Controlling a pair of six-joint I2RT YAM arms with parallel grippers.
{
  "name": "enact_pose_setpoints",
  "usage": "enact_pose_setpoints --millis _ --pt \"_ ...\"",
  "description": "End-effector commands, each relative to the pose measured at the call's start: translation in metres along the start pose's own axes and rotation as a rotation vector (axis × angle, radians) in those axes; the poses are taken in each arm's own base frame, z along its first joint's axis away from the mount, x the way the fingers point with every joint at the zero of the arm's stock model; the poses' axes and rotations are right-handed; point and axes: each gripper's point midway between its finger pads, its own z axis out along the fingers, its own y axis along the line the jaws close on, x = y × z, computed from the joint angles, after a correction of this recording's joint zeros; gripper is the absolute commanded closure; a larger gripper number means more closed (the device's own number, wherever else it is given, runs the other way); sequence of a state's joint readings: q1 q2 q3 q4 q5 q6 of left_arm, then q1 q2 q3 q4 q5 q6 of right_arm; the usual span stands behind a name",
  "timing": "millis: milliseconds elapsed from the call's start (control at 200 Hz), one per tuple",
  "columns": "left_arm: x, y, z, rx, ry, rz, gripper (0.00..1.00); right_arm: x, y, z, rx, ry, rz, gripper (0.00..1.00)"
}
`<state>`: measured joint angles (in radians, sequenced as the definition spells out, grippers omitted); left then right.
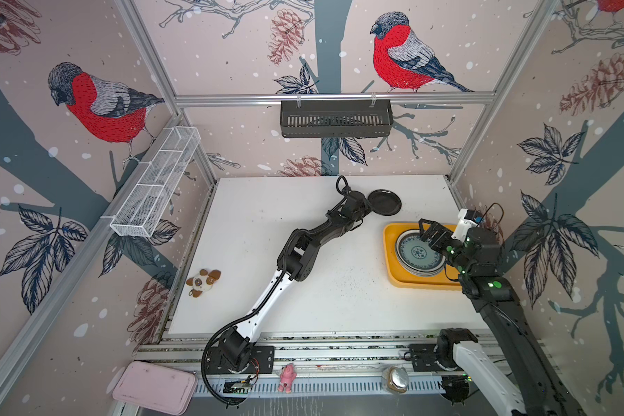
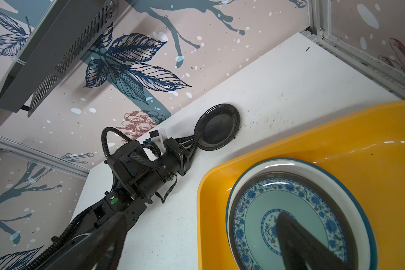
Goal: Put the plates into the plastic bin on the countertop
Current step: 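Grasp the black plate rim with the left gripper and tilt it upright, then carry the black plate toward the bin with the left gripper while the right gripper approaches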
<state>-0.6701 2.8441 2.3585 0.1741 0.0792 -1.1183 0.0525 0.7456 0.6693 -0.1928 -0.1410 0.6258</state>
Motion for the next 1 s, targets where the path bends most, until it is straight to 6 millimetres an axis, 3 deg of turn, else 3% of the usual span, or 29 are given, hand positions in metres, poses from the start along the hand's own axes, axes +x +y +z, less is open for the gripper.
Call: enact_pose_setpoints --millis 0,270,415,565,776,996 --pt "0.026 0.045 0.002 -0.141 0.082 0.014 0.89 -0.003 -0.003 -0.001 0.021 -0.015 -0.001 0.00" --pt "0.020 0.034 -0.003 -0.119 0.076 0.038 1.00 -0.003 -0.004 -0.001 0.029 -0.016 0.000 0.01" --pt "0.008 0.023 -0.016 -0.043 0.051 -0.023 1.00 0.000 -0.006 0.000 0.030 -0.006 -0.011 0.01" --pt "-0.027 -0.006 -0.046 0.028 -0.015 -0.011 1.00 0.005 -0.009 0.005 0.033 0.006 -0.020 0.01" --pt "-0.069 -0.029 -0.098 0.077 -0.062 0.014 1.00 0.009 -0.007 0.011 0.009 0.011 -0.006 0.00" --pt "-0.071 -0.051 -0.141 0.124 0.006 0.066 1.00 0.006 0.008 0.018 -0.048 0.027 -0.046 0.00"
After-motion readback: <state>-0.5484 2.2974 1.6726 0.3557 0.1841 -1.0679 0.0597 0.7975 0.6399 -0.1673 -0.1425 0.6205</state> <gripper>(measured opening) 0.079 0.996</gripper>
